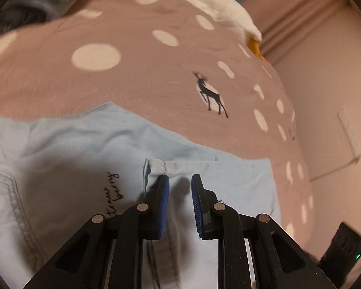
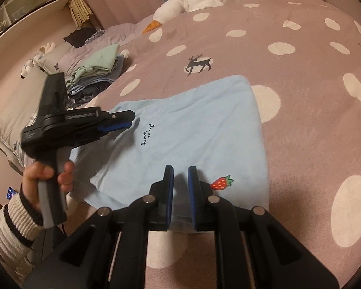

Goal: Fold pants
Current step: 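Release the folded edge with the left tool and lift it away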

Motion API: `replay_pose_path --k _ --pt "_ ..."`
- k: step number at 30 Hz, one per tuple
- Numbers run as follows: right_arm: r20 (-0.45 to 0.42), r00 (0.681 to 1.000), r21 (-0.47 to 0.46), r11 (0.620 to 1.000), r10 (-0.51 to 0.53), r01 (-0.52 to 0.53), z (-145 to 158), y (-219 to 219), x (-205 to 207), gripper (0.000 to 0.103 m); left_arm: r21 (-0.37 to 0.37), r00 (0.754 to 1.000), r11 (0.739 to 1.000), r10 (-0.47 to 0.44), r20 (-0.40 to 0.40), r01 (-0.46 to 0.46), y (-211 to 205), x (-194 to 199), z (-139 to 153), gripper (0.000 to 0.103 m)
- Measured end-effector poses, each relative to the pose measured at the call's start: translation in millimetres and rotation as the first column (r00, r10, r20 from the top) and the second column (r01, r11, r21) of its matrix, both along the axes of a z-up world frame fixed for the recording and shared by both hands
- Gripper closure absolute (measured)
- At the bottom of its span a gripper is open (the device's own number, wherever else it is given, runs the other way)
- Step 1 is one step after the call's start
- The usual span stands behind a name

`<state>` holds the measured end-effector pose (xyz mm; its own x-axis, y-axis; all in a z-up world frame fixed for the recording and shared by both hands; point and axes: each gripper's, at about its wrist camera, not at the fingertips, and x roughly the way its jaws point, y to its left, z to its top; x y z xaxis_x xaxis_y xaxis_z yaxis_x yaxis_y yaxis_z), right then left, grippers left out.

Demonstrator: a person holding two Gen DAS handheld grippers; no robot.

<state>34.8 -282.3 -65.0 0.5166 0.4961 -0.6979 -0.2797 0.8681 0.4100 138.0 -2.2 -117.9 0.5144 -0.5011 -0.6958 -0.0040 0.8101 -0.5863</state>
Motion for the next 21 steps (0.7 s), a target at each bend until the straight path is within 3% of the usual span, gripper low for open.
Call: replay_pose_path --k 2,8,11,16,21 --pt "0.014 1.0 -0.008 1.0 -0.006 0.006 1.9 -0.4 1.4 0.089 -0.016 1.0 1.0 0.012 0.008 -0.012 4.0 -3.9 0.4 0.082" --pt "-0.081 0.997 -0.031 0.999 -0.016 0.014 -20.8 -1.1 7.4 0.087 0.068 0.999 0.997 -0.031 0.025 0.029 -0.3 -29.6 9.0 0.08" --pt "-0.063 0.998 -0.039 0.999 -0.022 0.02 -15.3 3.6 2.4 0.084 0.086 0.999 0.995 -0.044 0.025 0.042 2.6 -47.7 7.0 0.08" --pt "-0.003 0.996 -0.026 0.995 0.094 -0.094 0.2 39.0 -6.2 0.084 0.101 0.996 0.992 -0.082 0.026 0.079 3.0 -86.1 3.0 0.08" --pt "-0.009 0.985 -0.017 0.984 0.175 -0.175 -5.1 86.6 -3.1 0.084 0.107 0.996 0.992 -0.072 0.047 0.067 12.3 -116.7 9.6 0.08"
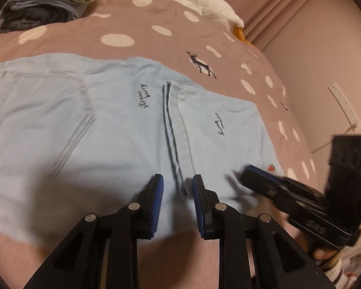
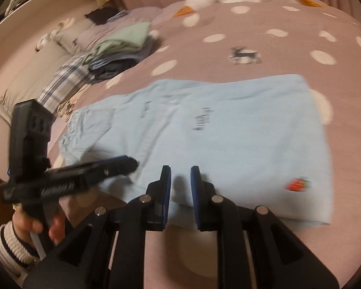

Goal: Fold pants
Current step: 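Release the folded edge with the left tool and lift it away, then grasp the elastic waistband of the pants with the left tool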

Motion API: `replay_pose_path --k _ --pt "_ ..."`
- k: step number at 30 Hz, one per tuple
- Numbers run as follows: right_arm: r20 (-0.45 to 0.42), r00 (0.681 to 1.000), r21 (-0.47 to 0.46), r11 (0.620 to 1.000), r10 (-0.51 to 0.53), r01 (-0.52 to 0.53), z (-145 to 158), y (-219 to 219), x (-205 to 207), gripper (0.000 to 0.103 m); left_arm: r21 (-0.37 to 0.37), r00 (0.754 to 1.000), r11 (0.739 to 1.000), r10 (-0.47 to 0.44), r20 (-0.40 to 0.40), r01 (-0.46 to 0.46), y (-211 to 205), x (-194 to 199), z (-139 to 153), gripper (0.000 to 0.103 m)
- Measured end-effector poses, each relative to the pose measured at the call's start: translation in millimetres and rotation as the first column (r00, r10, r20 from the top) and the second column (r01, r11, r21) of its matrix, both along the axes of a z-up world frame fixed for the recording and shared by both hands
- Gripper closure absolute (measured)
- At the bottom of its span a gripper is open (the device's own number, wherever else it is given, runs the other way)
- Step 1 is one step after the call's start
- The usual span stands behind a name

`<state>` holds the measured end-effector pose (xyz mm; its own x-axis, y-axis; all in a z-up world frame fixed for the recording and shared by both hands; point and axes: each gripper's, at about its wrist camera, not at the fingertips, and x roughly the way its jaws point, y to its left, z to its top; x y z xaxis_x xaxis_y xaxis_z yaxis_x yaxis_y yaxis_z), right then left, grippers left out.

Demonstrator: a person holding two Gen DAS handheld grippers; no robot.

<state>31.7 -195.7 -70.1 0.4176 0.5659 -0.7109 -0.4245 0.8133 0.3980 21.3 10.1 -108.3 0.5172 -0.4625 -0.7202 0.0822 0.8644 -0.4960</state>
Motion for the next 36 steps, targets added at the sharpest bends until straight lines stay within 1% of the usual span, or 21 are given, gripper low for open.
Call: replay_pose_path --k 1,4,6,7,9,11,12,13,14,15,17,19,20,22,23,26,27,30,34,35,36 --pt "-0.004 1.0 -0.002 1.0 0.017 -0.017 -2.7 7.1 0.4 0.084 0.001 1.0 1.0 0.011 -0.003 -0.011 4.4 -5.1 1.3 0.08" --pt "-0.02 0.997 -0.057 0.996 0.073 -0.074 -14.2 33.2 -5.3 0.084 -0.007 0.999 0.999 0.053 0.007 -0.052 22.5 -23.0 4.6 0.08" --pt "0.02 0.995 -0.116 0.989 0.096 -0.093 -13.3 42.7 -14.4 0.084 -0.025 0.997 0.996 0.082 0.013 -0.082 34.3 -34.5 6.1 0.08" --pt "0.022 0.994 -0.136 0.985 0.111 -0.107 -11.8 45.3 -17.1 0.084 -0.031 0.995 0.995 0.096 0.018 -0.096 40.0 -39.6 7.2 0.08" --pt "-0.015 0.993 -0.109 0.987 0.12 -0.121 -8.6 43.2 -17.2 0.084 -0.05 0.993 0.992 0.117 0.021 -0.116 48.6 -47.2 9.1 0.08" --pt "-0.022 0.994 -0.084 0.991 0.104 -0.105 -4.0 38.2 -17.1 0.084 -0.067 0.991 0.989 0.134 0.027 -0.132 55.2 -52.8 12.7 0.079" --pt "-0.018 0.995 -0.069 0.993 0.094 -0.095 -0.7 35.6 -17.2 0.084 -0.069 0.988 0.987 0.15 0.032 -0.147 59.1 -56.2 15.1 0.069" --pt "-0.016 0.996 -0.057 0.995 0.085 -0.085 1.4 36.8 -17.0 0.084 -0.084 0.985 0.983 0.167 0.037 -0.163 63.9 -60.1 17.4 0.062" --pt "-0.015 0.997 -0.044 0.996 0.076 -0.077 3.7 35.8 -16.7 0.084 -0.106 0.98 0.976 0.194 0.043 -0.188 69.4 -64.8 19.4 0.048" --pt "-0.015 0.998 -0.031 0.997 0.067 -0.068 6.1 35.5 -15.1 0.083 -0.125 0.976 0.97 0.214 0.048 -0.207 72.3 -67.9 20.4 0.043" --pt "-0.01 0.998 -0.027 0.998 0.062 -0.063 8.2 38.5 -15.5 0.083 -0.173 0.967 0.955 0.251 0.042 -0.24 84.9 -75.5 19.4 0.043" --pt "-0.004 0.997 -0.024 0.997 0.071 -0.071 10.1 44.8 -15.7 0.082 -0.198 0.96 0.944 0.277 0.032 -0.265 94.0 -79.5 15.6 0.043" --pt "-0.002 0.997 -0.019 0.997 0.077 -0.077 10.6 47.1 -16.2 0.082 -0.212 0.956 0.936 0.292 0.022 -0.281 99.5 -81.1 12.5 0.043" --pt "-0.007 0.996 -0.009 0.996 0.085 -0.085 10.6 52.5 -16.9 0.08 -0.256 0.944 0.912 0.33 -0.007 -0.321 115.2 -85.1 3.7 0.043" --pt "-0.008 0.996 -0.002 0.996 0.085 -0.085 11.1 54.1 -17.8 0.08 -0.297 0.935 0.89 0.352 -0.031 -0.345 124.6 -86.7 -2.9 0.043" --pt "-0.012 0.995 0.019 0.995 0.094 -0.094 10.9 57.7 -20.7 0.077 -0.375 0.917 0.84 0.392 -0.081 -0.392 143.4 -87.7 -14.8 0.043" --pt "-0.012 0.995 0.017 0.995 0.099 -0.099 9.7 58.4 -21.5 0.076 -0.39 0.911 0.828 0.402 -0.09 -0.404 148.4 -87.3 -18.2 0.043" --pt "-0.02 0.995 0.008 0.995 0.101 -0.101 5.3 58.7 -21.4 0.075 -0.407 0.898 0.805 0.425 -0.108 -0.43 157.1 -83.0 -23.8 0.043" --pt "-0.046 0.995 0.007 0.996 0.091 -0.091 -0.6 55.6 -14.3 0.075 -0.431 0.885 0.781 0.454 -0.108 -0.453 166.4 -74.9 -26.9 0.043" --pt "-0.049 0.995 0.01 0.996 0.09 -0.09 -0.8 55.5 -13.1 0.075 -0.437 0.878 0.771 0.465 -0.11 -0.463 170.2 -73.1 -28.8 0.043" --pt "-0.047 0.995 0.012 0.996 0.089 -0.089 -0.3 55.6 -12.5 0.075 -0.453 0.871 0.755 0.479 -0.112 -0.474 174.7 -72.2 -31.6 0.043"
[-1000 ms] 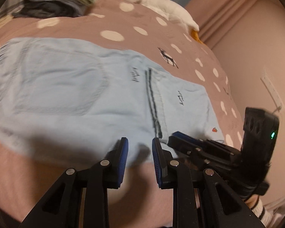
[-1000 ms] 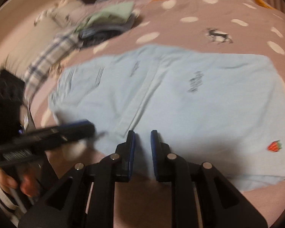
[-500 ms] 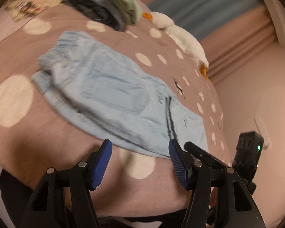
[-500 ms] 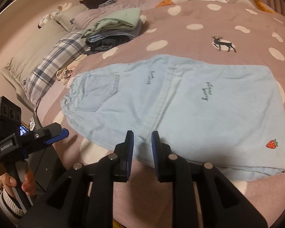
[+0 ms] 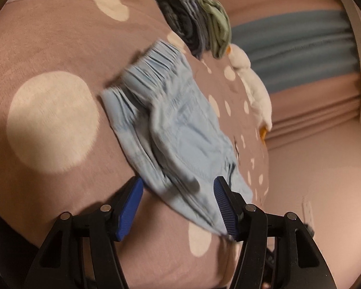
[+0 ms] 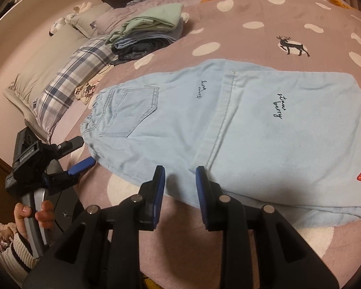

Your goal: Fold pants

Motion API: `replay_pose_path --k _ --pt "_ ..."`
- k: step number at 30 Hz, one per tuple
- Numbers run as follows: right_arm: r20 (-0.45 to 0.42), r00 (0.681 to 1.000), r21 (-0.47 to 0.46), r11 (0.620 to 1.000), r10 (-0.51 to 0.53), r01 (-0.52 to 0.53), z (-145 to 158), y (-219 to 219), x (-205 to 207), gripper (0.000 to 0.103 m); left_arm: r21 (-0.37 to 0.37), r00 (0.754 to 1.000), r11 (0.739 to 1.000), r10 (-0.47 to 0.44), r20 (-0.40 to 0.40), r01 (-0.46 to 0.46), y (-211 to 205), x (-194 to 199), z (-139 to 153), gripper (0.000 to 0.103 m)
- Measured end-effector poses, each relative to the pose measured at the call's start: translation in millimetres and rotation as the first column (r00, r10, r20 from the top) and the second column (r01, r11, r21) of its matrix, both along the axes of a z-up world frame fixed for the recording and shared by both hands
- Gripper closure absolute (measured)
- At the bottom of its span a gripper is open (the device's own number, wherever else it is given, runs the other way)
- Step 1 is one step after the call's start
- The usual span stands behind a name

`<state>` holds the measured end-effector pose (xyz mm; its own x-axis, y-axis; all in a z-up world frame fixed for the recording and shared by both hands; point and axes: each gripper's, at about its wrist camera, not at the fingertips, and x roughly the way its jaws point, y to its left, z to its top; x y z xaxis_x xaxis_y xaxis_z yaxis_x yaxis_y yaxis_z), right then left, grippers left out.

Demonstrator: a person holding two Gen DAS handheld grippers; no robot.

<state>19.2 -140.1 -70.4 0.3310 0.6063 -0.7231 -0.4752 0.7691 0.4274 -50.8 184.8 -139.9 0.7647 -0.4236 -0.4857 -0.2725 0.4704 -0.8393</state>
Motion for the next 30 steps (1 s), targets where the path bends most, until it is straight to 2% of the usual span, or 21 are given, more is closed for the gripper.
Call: replay_pose_path --k 3,6,13,20,22,24,25,27,30 --pt "0.007 1.0 -0.003 1.0 0.0 0.0 1.8 0.3 -0.5 0.075 -0.034 0.999 0.999 0.036 0.008 -0.036 9.5 4.2 -3.9 0.043" --pt "0.011 1.0 -0.014 1.0 0.007 -0.007 2.2 0.9 0.4 0.075 -0.021 0.998 0.998 0.059 -0.004 -0.059 12.5 13.0 -3.8 0.043" --pt "0.023 1.0 -0.028 0.999 0.015 -0.015 6.5 4.5 1.8 0.075 -0.046 0.994 0.993 0.112 0.002 -0.111 23.8 37.5 -5.2 0.043" --pt "0.036 0.998 -0.051 0.998 0.042 -0.04 11.9 23.6 10.8 0.072 -0.01 0.998 0.997 0.07 -0.004 -0.07 27.6 62.2 -3.4 0.043" --pt "0.04 0.998 -0.072 0.996 0.05 -0.047 12.1 34.1 17.7 0.072 0.02 0.999 0.999 0.048 -0.01 -0.048 26.6 63.7 -2.8 0.043" --pt "0.056 0.997 -0.113 0.992 0.054 -0.048 11.4 47.5 29.9 0.073 0.076 0.999 0.997 0.035 -0.022 -0.033 24.7 63.1 -1.9 0.065" --pt "0.058 0.997 -0.13 0.991 0.049 -0.042 11.0 52.3 36.2 0.073 0.108 0.999 0.994 0.027 -0.028 -0.024 23.9 62.7 -2.3 0.071" --pt "0.044 0.999 -0.144 0.989 0.027 -0.02 8.7 63.1 56.5 0.073 0.109 1.0 0.994 0.018 -0.013 -0.016 25.1 56.8 -7.0 0.074" --pt "0.022 0.999 -0.146 0.989 -0.031 0.034 4.2 74.8 89.6 0.082 0.126 1.0 0.992 0.004 -0.001 -0.004 24.8 53.8 -8.5 0.076"
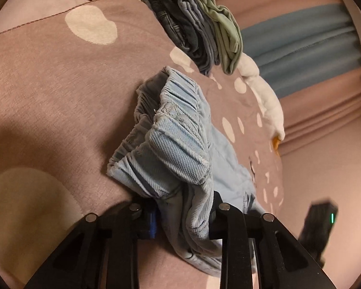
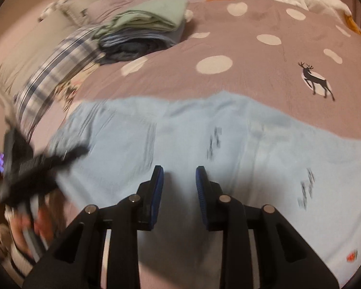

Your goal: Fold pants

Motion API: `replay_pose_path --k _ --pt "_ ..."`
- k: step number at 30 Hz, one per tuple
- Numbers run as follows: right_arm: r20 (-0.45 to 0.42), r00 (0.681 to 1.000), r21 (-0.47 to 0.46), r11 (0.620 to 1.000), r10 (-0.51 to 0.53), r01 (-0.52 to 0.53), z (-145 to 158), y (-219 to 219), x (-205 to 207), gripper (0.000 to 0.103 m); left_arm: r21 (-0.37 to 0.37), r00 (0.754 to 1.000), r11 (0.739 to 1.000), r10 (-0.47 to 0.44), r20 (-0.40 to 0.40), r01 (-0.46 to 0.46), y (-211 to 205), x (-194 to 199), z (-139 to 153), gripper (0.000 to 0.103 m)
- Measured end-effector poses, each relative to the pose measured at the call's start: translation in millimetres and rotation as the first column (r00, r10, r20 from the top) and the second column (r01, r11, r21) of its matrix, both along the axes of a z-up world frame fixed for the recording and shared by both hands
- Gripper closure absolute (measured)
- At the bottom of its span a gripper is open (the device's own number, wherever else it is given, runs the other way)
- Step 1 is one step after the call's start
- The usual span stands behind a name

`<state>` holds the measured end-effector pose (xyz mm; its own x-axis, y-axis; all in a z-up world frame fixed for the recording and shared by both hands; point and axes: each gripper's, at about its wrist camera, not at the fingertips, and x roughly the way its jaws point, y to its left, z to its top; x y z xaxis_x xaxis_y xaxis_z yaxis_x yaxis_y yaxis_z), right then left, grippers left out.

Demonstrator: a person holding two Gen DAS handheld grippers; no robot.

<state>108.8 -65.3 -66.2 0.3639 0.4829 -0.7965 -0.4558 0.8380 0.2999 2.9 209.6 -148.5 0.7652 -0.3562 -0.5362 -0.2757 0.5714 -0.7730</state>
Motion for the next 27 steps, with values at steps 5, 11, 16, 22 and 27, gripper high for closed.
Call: replay_pose_path --k 5,11,16,22,27 --pt "-0.024 0.999 -0.109 0.993 -0.048 0.045 -16.9 21.3 38.7 0.093 0.01 1.0 1.0 -0.016 0.002 0.016 0.0 1.3 -1.3 0.076" --pt "-0.005 1.0 -0.151 0.988 -0.015 0.014 -17.9 21.4 9.1 0.093 0.017 1.0 1.0 -0.019 0.002 0.019 0.7 1.3 -0.1 0.076" --pt "-0.024 1.0 -0.149 0.989 0.021 -0.024 -15.4 5.1 -35.3 0.093 0.029 1.0 0.999 -0.021 -0.002 0.021 0.2 1.4 0.6 0.076" --pt "-0.068 0.995 -0.147 0.986 0.069 -0.078 -18.2 -8.7 -82.4 0.091 0.068 0.999 0.997 -0.022 -0.025 0.024 -4.0 4.2 6.3 0.076" --pt "-0.035 0.996 -0.147 0.986 0.077 -0.081 -23.5 -11.0 -94.0 0.09 0.124 0.998 0.992 -0.033 -0.052 0.039 -12.0 7.7 17.0 0.076"
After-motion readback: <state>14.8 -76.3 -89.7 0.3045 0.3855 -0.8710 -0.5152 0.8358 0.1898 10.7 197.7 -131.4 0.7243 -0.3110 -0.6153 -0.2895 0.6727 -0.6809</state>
